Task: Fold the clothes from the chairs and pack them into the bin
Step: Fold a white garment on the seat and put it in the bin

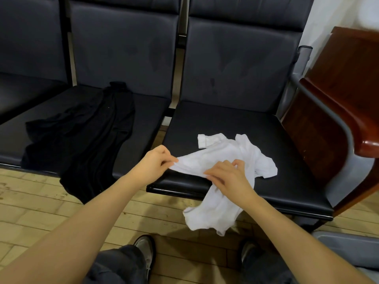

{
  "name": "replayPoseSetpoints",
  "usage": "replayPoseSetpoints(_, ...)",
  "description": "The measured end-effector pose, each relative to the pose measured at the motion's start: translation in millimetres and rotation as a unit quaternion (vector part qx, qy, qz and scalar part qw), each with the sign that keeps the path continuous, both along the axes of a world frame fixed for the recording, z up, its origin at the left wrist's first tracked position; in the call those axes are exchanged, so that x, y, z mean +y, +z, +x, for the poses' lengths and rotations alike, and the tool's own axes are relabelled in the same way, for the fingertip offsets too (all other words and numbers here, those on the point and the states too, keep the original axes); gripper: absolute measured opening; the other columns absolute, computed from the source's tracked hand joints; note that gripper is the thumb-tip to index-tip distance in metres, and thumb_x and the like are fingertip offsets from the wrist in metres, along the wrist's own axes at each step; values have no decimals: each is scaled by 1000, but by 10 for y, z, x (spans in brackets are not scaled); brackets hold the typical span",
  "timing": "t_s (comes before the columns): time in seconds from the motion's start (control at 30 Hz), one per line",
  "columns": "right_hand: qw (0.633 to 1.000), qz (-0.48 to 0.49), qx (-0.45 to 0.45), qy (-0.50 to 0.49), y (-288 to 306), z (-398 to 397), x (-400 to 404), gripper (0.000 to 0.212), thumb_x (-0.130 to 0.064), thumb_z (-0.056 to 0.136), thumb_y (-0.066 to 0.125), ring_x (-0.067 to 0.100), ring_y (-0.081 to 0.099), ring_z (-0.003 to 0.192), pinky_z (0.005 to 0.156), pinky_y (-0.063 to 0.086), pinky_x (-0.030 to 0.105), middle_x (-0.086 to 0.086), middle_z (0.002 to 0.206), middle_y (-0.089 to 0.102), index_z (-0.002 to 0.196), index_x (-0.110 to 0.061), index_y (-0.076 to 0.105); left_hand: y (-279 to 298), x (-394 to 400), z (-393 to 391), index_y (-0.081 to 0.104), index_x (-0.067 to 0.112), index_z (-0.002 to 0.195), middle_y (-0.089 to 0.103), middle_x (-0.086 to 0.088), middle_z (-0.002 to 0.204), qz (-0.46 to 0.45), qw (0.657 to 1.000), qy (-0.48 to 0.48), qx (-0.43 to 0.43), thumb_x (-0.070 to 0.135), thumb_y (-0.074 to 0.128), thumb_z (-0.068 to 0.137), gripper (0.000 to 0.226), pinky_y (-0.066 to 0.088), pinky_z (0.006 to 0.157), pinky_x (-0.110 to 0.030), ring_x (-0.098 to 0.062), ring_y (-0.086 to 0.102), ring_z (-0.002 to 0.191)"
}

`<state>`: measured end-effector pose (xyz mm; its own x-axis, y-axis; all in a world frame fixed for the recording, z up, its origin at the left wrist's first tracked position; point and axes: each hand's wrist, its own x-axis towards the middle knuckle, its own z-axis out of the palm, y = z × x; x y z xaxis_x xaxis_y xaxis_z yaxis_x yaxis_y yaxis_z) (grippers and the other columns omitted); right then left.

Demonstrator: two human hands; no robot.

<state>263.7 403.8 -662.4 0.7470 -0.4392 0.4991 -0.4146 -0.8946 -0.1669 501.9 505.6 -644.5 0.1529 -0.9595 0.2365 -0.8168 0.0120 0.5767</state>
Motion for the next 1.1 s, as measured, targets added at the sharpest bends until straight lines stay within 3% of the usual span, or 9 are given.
replayPoseSetpoints(0.1,999,8,46,28,-70,18,53,31,-37,91,42,8,54,78,79,16,25,-13,87,62,90,-28,72,-156,93,40,69,6,107,47,4,93,22,998,-26,-59,11,58,92,19,46,83,-32,-13,51,82)
replayPoseSetpoints(0.17,999,10,47,23,-81,47,55,30,-37,90,42,10,56,79,80,16,25,-13,88,63,89,-28,71,-196,151,35,67,5,105,51,-1,99,-18,995,-38,-91,17,61,91,20,44,78,-29,-13,46,83)
replayPoseSetpoints(0.27,999,14,42,15,-85,50,65,30,-40,89,44,10,56,83,82,15,24,-11,91,63,90,-27,70,-219,189,20,68,11,111,57,-1,110,-26,982,-75,-170,39,64,82,40,35,86,-30,-8,42,96)
replayPoseSetpoints(0.4,999,34,31,-9,-87,77,122,17,-34,85,57,13,58,83,80,13,23,-9,91,64,88,-25,70,-165,166,-38,67,14,112,59,3,105,-19,994,-37,-105,30,66,87,30,39,94,-31,-12,54,98)
replayPoseSetpoints(0.47,999,35,25,-10,-78,87,129,14,-30,84,58,14,59,81,79,13,23,-9,88,65,85,-24,70,-133,163,-60,70,13,103,61,3,99,-24,991,-42,-127,24,58,92,20,47,88,-35,-13,56,93)
replayPoseSetpoints(0.57,999,46,-2,-13,-20,52,93,23,-38,89,51,11,57,78,76,15,24,-11,84,64,85,-26,71,-123,134,-52,68,13,96,64,4,94,-52,988,-38,-137,29,47,95,27,53,76,-36,-14,60,83)
replayPoseSetpoints(0.7,991,87,-82,-52,130,81,81,16,-31,90,58,5,51,74,82,17,23,-15,80,57,91,-23,72,94,42,-104,70,12,101,62,7,89,-111,993,33,1,18,58,92,15,43,75,-7,-2,56,77)
replayPoseSetpoints(0.87,974,120,-168,-94,329,223,146,14,-28,91,61,-10,50,83,94,10,5,-20,85,55,100,-23,70,360,-84,-151,69,8,104,60,-2,84,-155,987,53,-10,14,56,93,17,37,71,-3,-9,54,72)
replayPoseSetpoints(1.1,971,204,-124,-20,434,374,130,8,-30,90,63,0,54,88,96,24,25,-17,89,61,95,-29,69,570,-175,-159,64,10,99,58,1,91,-170,978,111,47,21,52,96,17,41,71,-14,-10,55,82)
